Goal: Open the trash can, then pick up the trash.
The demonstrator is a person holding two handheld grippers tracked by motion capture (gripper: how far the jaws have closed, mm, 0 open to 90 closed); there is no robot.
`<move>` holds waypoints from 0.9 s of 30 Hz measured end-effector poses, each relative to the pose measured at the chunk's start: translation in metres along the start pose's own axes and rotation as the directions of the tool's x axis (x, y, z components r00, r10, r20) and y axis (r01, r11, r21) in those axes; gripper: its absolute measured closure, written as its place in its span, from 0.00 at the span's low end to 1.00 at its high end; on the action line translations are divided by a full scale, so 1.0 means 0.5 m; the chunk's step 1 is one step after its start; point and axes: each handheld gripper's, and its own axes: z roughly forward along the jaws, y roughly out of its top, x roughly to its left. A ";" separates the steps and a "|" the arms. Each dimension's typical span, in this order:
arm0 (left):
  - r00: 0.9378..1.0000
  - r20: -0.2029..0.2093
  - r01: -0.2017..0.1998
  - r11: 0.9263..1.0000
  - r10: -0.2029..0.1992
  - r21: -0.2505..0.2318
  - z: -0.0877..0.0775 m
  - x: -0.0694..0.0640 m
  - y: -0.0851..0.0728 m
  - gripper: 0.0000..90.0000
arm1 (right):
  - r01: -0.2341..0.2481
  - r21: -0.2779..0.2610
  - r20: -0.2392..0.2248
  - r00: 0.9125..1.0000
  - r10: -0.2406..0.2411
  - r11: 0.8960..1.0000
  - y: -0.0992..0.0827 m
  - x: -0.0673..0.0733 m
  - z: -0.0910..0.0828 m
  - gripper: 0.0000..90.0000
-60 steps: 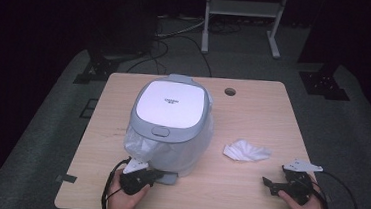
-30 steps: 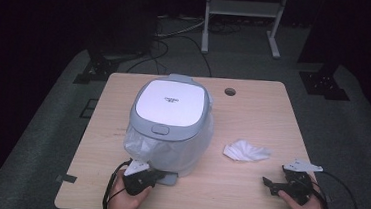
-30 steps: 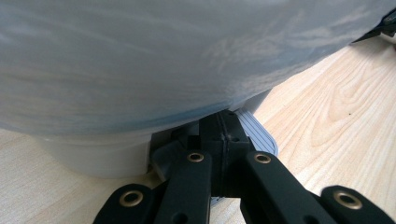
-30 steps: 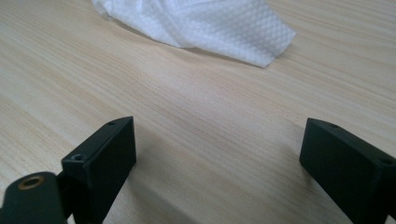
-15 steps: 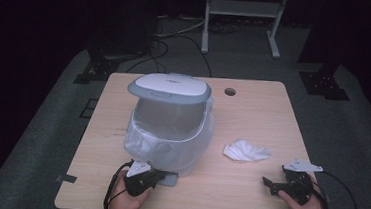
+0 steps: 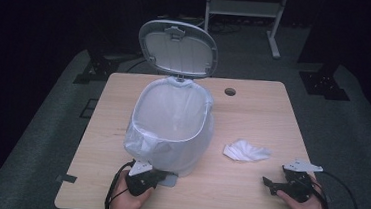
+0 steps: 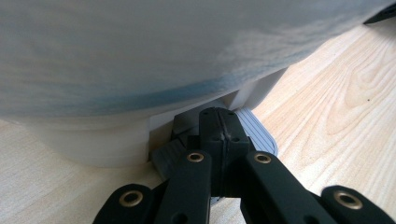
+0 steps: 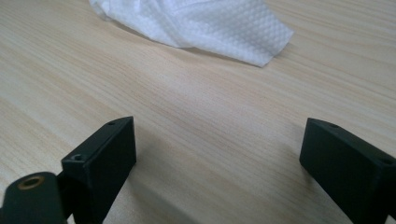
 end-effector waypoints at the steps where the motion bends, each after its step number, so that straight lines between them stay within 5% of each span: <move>1: 1.000 0.002 0.010 1.000 -0.010 -0.002 0.000 -0.002 -0.001 1.00 | -0.004 0.000 0.002 1.000 0.004 1.000 0.000 0.001 0.000 0.10; 8: 1.000 0.004 0.014 1.000 -0.014 -0.004 0.001 -0.004 -0.001 1.00 | -0.021 -0.001 0.025 0.999 0.021 1.000 0.002 -0.003 -0.001 0.11; 27: 1.000 0.003 0.009 1.000 -0.009 -0.004 0.001 -0.004 -0.001 1.00 | -0.054 -0.044 -0.012 0.998 0.054 0.998 0.046 0.000 -0.009 0.11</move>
